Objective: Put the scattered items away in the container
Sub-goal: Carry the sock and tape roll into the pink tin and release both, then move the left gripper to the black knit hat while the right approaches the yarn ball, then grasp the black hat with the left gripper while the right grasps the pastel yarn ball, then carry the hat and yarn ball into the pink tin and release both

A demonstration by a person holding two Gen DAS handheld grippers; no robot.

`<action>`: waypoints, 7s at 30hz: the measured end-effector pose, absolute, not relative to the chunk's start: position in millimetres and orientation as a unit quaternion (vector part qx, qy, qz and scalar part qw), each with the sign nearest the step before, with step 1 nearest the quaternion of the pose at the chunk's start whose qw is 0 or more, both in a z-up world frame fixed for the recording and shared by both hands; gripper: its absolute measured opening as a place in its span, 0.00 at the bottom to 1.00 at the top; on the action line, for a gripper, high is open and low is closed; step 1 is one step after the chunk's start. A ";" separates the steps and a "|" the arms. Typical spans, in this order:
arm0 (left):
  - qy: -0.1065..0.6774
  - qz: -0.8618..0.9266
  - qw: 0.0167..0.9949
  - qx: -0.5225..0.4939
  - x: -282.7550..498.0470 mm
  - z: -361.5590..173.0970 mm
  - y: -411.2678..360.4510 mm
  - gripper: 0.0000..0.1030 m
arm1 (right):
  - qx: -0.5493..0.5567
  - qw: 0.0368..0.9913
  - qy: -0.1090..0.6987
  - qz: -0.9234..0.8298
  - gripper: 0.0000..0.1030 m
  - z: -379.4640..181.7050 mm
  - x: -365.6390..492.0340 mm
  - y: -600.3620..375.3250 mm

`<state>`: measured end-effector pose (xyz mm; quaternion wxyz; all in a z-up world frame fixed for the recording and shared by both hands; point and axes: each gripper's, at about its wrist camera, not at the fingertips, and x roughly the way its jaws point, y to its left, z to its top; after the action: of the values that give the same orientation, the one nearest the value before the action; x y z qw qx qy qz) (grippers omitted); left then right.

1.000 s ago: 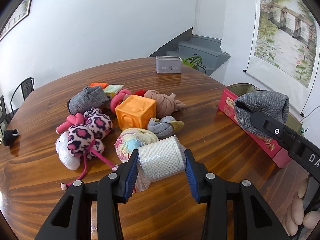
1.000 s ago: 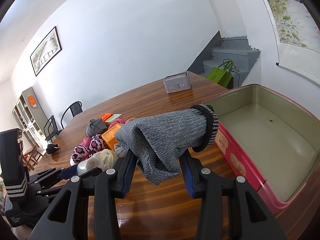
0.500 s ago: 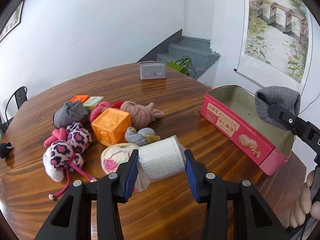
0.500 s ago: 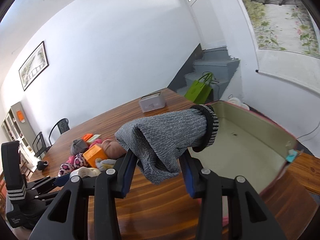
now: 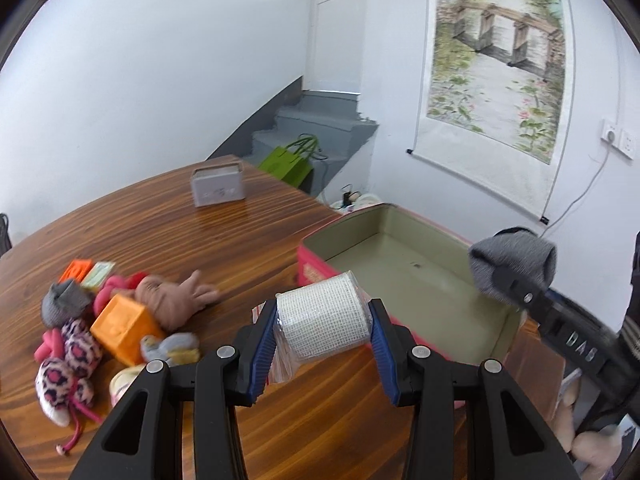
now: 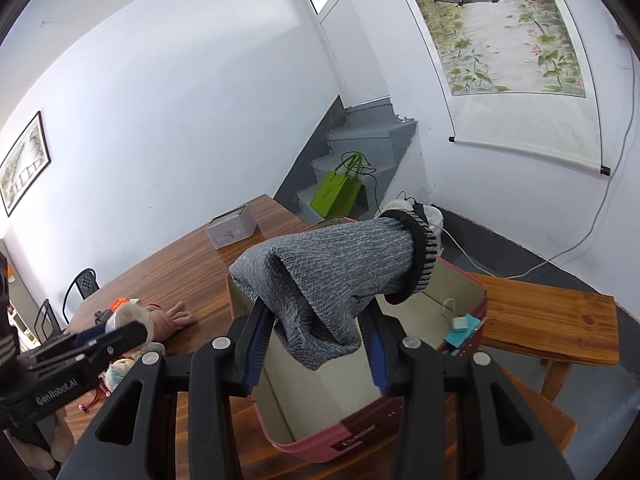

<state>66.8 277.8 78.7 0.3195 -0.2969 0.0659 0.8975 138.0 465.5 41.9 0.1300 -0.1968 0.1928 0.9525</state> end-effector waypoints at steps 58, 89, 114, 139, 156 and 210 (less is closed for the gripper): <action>-0.073 0.945 0.078 -0.310 26.1 55.1 51.4 1.00 | -0.241 -0.012 0.136 0.961 0.76 40.0 82.3 330.0; -0.128 0.932 -0.127 -0.313 9.2 22.7 -199.8 1.00 | -0.372 -0.052 0.055 0.925 0.76 -10.3 1.4 191.5; -0.108 0.904 -0.150 -0.386 -135.4 -28.1 -297.3 0.99 | -0.391 -0.013 0.031 0.920 0.76 -21.5 -15.4 182.1; -0.138 0.903 -0.133 -0.384 -136.7 -32.2 -282.3 0.53 | -0.400 -0.033 0.043 0.915 0.68 -25.0 -15.4 185.3; -0.079 0.933 -0.052 -0.347 -92.6 6.8 -170.5 0.53 | -0.368 -0.048 0.048 0.927 0.67 -9.8 -1.0 188.1; 0.017 0.932 0.214 -0.292 22.0 72.7 179.6 0.53 | -0.201 0.148 0.143 0.958 0.68 56.3 121.4 411.8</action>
<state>22.0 179.6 72.7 0.2138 -0.2918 0.0169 0.9321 121.4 411.8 56.3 0.1475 -0.2006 0.1430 0.9579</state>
